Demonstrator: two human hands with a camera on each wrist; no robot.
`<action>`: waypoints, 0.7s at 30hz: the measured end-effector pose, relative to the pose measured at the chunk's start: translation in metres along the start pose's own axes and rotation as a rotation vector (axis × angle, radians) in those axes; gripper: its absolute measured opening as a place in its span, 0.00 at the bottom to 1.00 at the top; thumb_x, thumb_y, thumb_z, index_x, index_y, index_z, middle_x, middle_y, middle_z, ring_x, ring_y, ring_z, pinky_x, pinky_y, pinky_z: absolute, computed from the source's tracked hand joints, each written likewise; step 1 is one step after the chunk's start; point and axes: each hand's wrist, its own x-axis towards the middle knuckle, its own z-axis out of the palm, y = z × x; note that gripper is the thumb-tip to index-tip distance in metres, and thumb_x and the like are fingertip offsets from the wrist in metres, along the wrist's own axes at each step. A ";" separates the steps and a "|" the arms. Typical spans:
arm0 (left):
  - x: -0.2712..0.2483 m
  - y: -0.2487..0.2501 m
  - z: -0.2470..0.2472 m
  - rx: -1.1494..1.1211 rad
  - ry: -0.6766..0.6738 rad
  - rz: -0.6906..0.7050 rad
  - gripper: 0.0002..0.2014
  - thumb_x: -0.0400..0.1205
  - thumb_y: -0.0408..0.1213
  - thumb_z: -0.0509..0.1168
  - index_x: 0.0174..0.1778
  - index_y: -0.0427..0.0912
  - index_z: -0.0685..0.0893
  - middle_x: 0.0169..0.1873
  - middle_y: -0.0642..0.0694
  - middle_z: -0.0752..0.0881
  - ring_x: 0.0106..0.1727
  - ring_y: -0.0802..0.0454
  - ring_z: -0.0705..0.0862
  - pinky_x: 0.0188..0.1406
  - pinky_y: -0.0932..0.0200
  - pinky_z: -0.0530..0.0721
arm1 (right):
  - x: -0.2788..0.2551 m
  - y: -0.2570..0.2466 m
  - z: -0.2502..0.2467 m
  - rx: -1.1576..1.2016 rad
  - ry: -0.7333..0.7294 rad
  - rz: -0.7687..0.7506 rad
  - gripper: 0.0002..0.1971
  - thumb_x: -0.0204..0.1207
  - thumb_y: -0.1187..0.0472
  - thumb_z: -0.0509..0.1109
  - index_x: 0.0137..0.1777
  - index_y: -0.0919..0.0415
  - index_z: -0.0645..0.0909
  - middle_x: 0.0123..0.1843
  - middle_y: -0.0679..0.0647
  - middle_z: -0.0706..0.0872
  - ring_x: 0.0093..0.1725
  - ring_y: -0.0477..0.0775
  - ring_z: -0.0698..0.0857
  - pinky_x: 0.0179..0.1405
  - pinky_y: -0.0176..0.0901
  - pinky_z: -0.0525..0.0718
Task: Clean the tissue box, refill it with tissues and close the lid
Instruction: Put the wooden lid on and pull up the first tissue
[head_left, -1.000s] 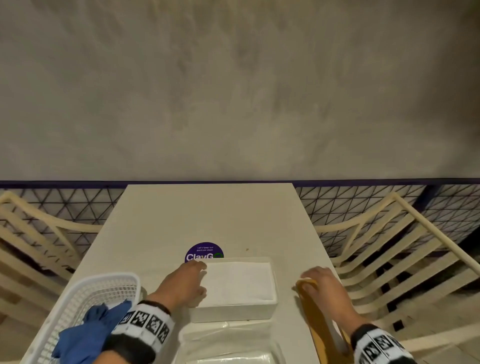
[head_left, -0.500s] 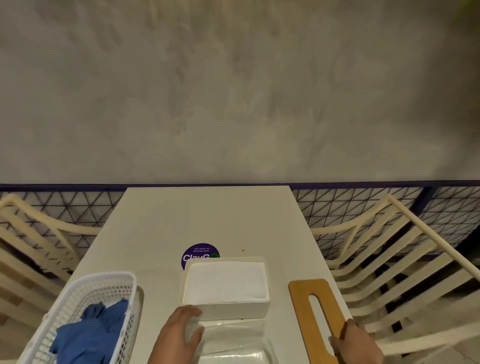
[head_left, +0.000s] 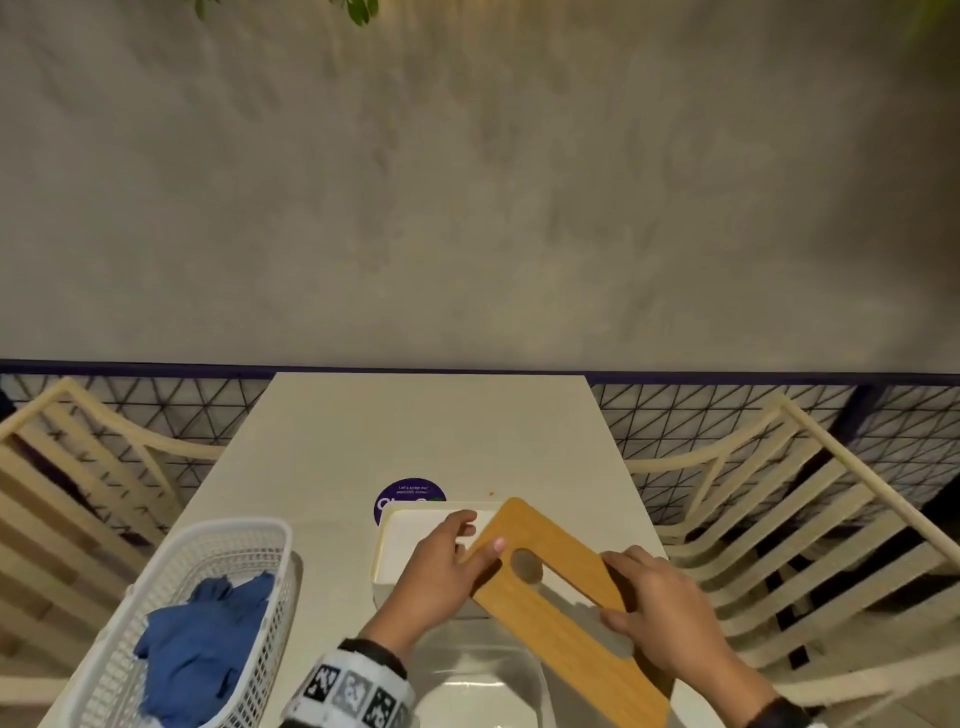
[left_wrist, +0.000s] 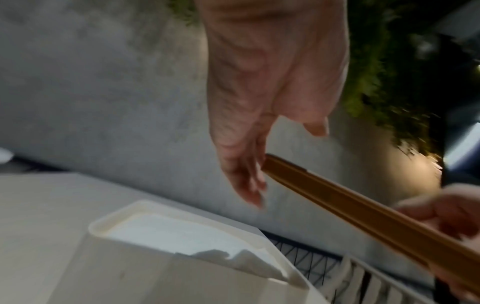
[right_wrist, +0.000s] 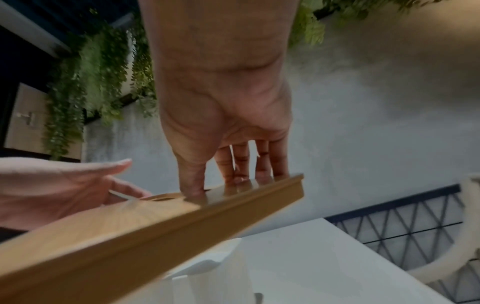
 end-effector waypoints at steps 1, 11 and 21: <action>0.001 -0.002 -0.003 -0.067 -0.038 -0.043 0.23 0.79 0.50 0.64 0.68 0.48 0.72 0.56 0.54 0.82 0.54 0.58 0.83 0.48 0.68 0.79 | 0.003 -0.005 0.002 0.014 0.002 -0.026 0.28 0.73 0.44 0.69 0.72 0.43 0.68 0.61 0.42 0.76 0.59 0.48 0.76 0.47 0.40 0.74; -0.016 -0.044 -0.042 -0.612 0.280 -0.212 0.07 0.81 0.27 0.62 0.53 0.41 0.79 0.40 0.37 0.89 0.37 0.45 0.87 0.32 0.58 0.84 | 0.024 -0.020 0.030 0.719 0.049 0.226 0.27 0.72 0.54 0.76 0.68 0.48 0.67 0.54 0.53 0.76 0.51 0.53 0.78 0.44 0.41 0.76; 0.046 -0.080 -0.067 -0.238 0.381 -0.363 0.08 0.81 0.39 0.64 0.53 0.40 0.78 0.54 0.36 0.85 0.53 0.39 0.84 0.57 0.43 0.84 | 0.101 -0.039 0.035 0.967 -0.129 0.413 0.05 0.77 0.75 0.66 0.41 0.67 0.79 0.31 0.58 0.79 0.15 0.49 0.78 0.17 0.37 0.79</action>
